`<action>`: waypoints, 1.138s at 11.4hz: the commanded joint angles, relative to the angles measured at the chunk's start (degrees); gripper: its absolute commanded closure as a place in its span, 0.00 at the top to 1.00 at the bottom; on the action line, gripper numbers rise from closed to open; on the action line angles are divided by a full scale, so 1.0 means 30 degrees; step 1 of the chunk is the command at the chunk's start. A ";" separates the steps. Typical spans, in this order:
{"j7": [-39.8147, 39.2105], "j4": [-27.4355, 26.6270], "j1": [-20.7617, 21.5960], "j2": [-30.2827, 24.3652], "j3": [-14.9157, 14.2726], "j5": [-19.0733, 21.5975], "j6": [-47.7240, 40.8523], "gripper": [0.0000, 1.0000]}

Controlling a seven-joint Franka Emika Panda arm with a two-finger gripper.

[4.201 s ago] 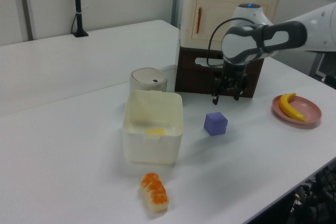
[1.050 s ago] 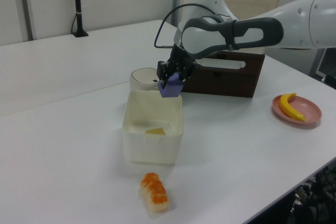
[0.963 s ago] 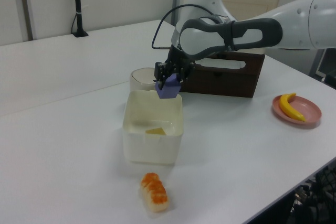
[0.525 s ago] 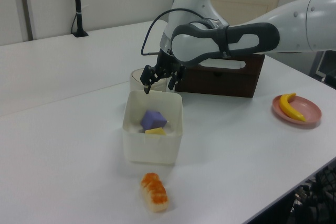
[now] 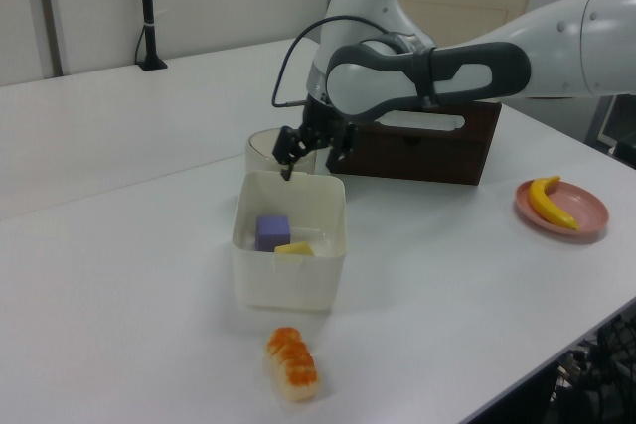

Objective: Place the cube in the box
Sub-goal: 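Lower the cube into the cream box and open the gripper, then raise the open gripper up away from the box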

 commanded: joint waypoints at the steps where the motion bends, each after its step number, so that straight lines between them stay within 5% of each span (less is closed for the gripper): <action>1: -0.2198 0.1736 -0.0452 -0.1044 -0.1825 0.0172 -0.4990 1.00; 6: -0.0846 0.3035 -0.2910 -0.1190 -0.3090 0.0203 -0.6706 1.00; 13: -0.1142 0.3972 -0.3297 -0.1131 -0.2974 0.0992 -0.6882 1.00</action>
